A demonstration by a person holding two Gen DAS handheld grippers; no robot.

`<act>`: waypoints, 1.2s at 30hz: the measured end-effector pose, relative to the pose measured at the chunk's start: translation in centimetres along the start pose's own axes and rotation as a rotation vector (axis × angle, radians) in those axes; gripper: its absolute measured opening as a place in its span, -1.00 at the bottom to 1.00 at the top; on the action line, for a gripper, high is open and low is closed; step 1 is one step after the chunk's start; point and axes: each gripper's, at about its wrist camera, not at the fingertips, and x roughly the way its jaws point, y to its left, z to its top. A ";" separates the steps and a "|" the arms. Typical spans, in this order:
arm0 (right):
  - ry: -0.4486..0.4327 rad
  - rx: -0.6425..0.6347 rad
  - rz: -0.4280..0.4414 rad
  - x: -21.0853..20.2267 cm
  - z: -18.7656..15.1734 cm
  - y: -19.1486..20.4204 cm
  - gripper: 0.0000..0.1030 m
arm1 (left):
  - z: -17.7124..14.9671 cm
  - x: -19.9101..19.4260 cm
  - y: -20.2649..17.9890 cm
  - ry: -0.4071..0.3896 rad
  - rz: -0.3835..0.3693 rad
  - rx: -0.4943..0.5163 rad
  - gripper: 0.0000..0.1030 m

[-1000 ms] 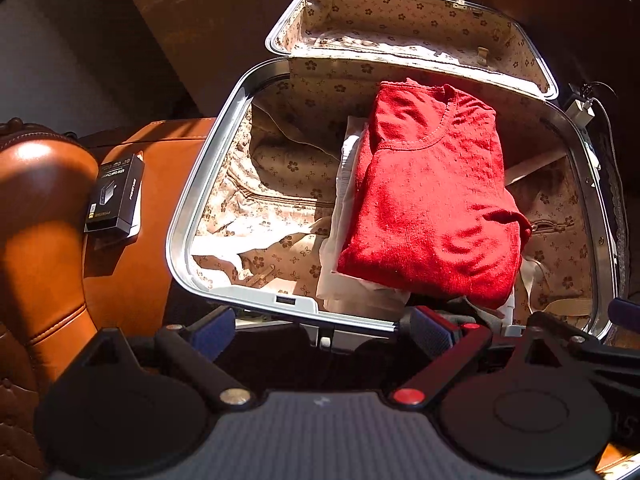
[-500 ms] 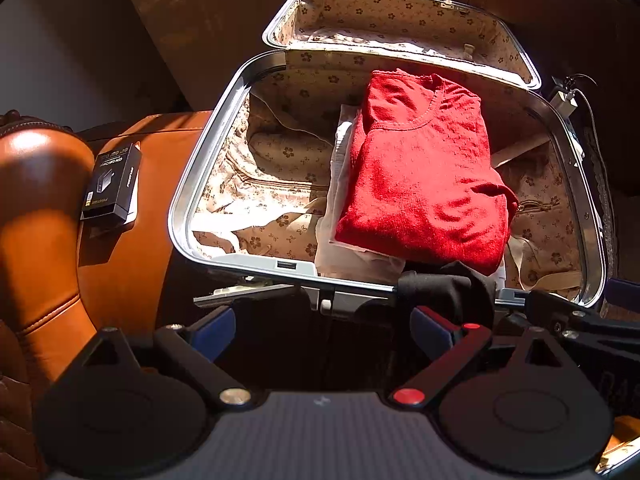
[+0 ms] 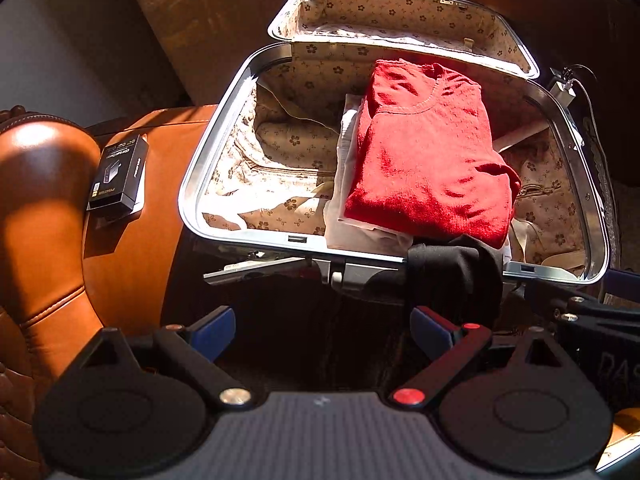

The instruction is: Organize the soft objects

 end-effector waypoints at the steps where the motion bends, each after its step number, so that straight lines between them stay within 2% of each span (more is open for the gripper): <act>1: 0.000 0.000 -0.001 0.0 -0.1 0.0 0.75 | -0.2 0.0 0.0 0.000 -0.001 -0.001 0.89; 16: -0.010 0.010 -0.010 -0.2 -2.1 0.3 0.75 | -2.5 -0.1 0.5 0.000 -0.007 -0.004 0.89; 36: -0.024 0.004 -0.029 -0.5 -3.8 0.9 0.75 | -4.1 0.0 0.8 -0.015 -0.016 0.020 0.89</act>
